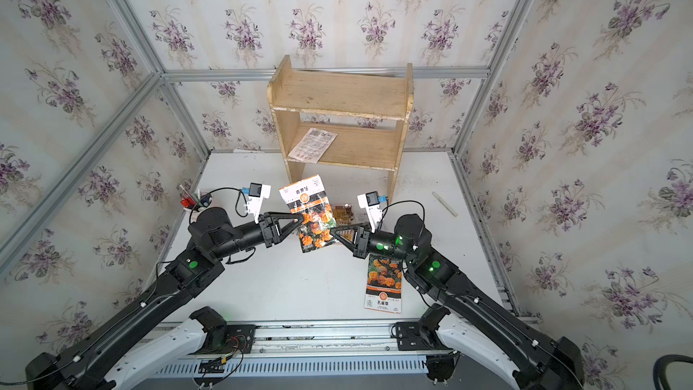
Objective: Take the seed bag off the shelf
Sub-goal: Pick up the seed packet from the shelf.
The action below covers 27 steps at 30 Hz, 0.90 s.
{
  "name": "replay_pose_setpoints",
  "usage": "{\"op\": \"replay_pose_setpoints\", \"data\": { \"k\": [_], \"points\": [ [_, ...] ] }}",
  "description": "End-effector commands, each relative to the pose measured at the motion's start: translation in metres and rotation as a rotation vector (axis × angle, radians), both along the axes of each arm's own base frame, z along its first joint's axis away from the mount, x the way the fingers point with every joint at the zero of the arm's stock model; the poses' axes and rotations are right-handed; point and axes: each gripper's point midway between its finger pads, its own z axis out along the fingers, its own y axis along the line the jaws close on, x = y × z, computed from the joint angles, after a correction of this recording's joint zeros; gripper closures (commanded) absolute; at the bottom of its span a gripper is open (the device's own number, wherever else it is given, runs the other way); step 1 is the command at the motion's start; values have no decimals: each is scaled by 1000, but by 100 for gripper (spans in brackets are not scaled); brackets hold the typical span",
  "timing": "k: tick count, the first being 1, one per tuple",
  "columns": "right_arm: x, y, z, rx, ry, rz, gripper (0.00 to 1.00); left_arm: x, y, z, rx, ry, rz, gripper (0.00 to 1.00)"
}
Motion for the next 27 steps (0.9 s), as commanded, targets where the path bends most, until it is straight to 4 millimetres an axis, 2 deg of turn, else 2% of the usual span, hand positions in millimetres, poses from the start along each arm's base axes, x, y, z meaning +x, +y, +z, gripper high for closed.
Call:
{"op": "replay_pose_setpoints", "data": {
  "k": [1,6,8,12,15,17,21,24,27],
  "points": [
    [2,-4,0,6,-5,-32,100,-3,-3,14,-32,-37,-30,74],
    [-1,-11,-3,-2,-2,-54,100,-4,-5,11,-32,-18,-45,97],
    [-2,-13,-2,-4,-3,-56,100,-4,-6,10,-31,-11,-50,100],
    [-2,-15,-1,-6,-6,-64,99,-5,-7,10,-33,-6,-63,100],
    [-2,-15,-2,-13,-6,-67,86,-9,-7,10,-32,-3,-73,100],
    [-1,-15,-4,-22,-5,-71,81,-11,-7,9,-32,-4,-78,100],
    [0,-18,-11,-48,0,-90,63,-17,-6,4,-31,2,-98,100],
    [5,-26,-21,-113,2,-139,45,-23,-7,-7,-15,30,-126,100],
    [8,-38,-37,-203,8,-195,20,-30,-4,-28,18,77,-130,100]
  ]
}}
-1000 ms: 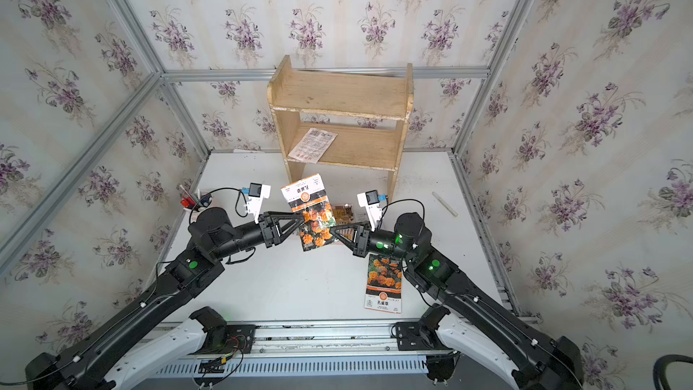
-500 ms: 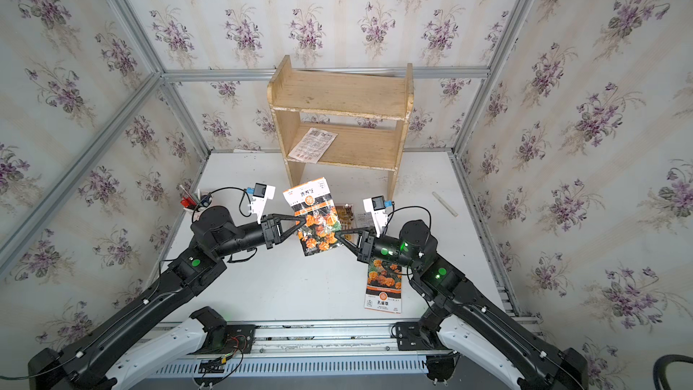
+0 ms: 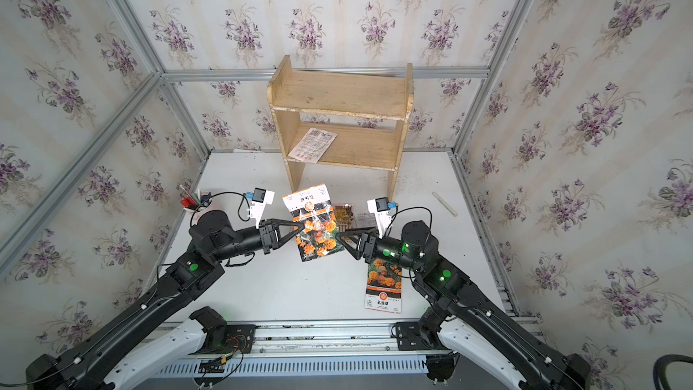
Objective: Take the seed bag off the shelf
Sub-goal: Pick up the seed packet from the shelf, then place the seed packet at the center of the board.
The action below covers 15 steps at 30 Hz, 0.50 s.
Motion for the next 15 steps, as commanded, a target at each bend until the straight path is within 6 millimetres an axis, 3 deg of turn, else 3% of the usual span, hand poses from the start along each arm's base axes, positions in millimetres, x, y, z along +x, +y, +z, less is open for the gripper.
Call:
{"op": "replay_pose_setpoints", "data": {
  "k": [1,3,11,15],
  "points": [
    [5,-16,-23,-124,-1,-74,11,-10,1,-21,37,42,-28,100],
    [3,-22,-31,-161,1,-85,0,-10,4,-46,106,99,-13,100],
    [3,-43,-71,-304,63,-172,0,-15,7,-120,252,255,4,100],
    [4,-47,-91,-350,102,-197,0,-17,-1,-149,307,319,-11,100]
  ]
}}
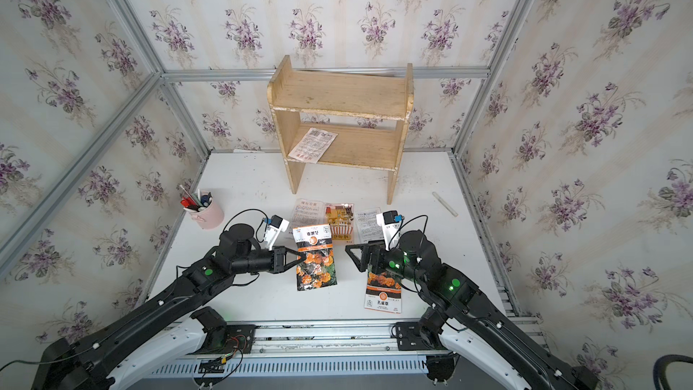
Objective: Take the seed bag off the shelf
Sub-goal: Place the seed packet at the center of the board.
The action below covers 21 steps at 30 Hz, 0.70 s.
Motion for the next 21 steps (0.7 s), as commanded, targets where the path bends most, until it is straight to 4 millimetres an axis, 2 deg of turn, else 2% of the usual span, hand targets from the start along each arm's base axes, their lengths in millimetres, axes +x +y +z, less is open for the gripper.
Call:
{"op": "replay_pose_setpoints", "data": {
  "k": [1,7,11,20,21],
  "points": [
    [4,-8,-18,-55,23,-48,0,3,-8,-16,37,14,-7,100],
    [4,-10,-29,-65,36,-57,0,-1,-32,-51,156,38,-38,100],
    [4,-10,-30,-70,38,-57,0,1,-47,-64,176,44,-46,100],
    [6,-9,-34,-84,41,-58,0,6,-60,-96,298,81,-23,100],
    [6,-8,-33,-84,40,-56,0,5,-60,-108,330,105,-23,100]
  ]
}}
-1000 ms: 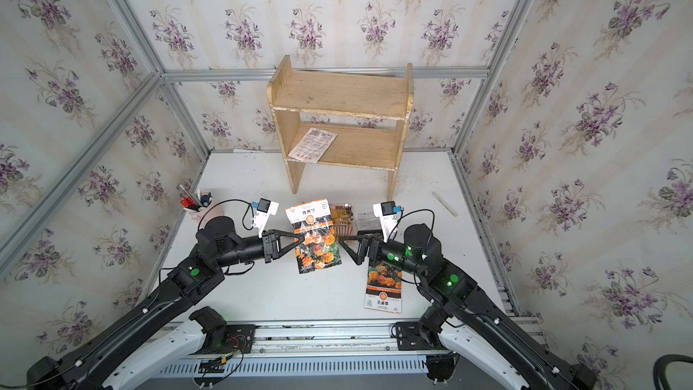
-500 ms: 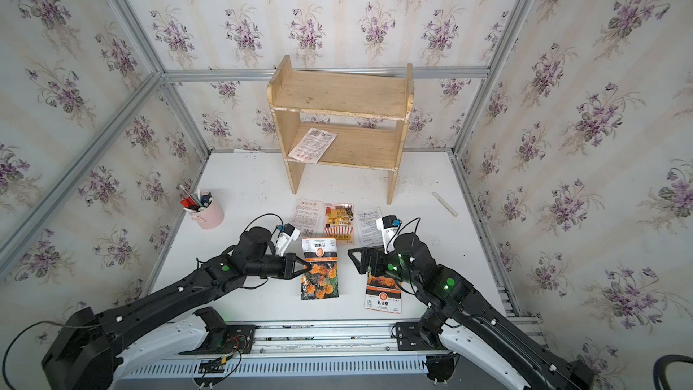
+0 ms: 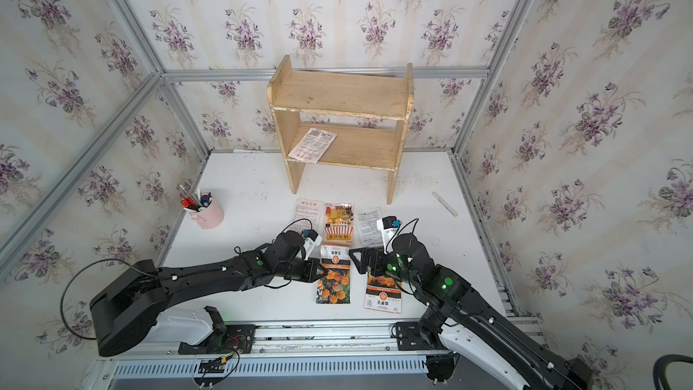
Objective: Take the seed bag off the shelf
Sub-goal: Place the seed packet at the center of the board.
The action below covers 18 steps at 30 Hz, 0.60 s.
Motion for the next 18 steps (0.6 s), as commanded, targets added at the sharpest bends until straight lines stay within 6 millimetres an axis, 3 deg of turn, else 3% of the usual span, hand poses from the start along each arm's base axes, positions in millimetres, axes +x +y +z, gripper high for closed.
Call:
{"op": "replay_pose_setpoints", "data": {
  "k": [1,9,18],
  "points": [
    [3,0,1,-2,-14,-10,0,6,-1,-14,51,1,28,100],
    [5,0,1,-17,-17,-8,0,11,-1,-36,143,13,38,100],
    [5,-1,1,-27,-20,-11,0,13,0,-42,192,23,43,76]
  ]
}}
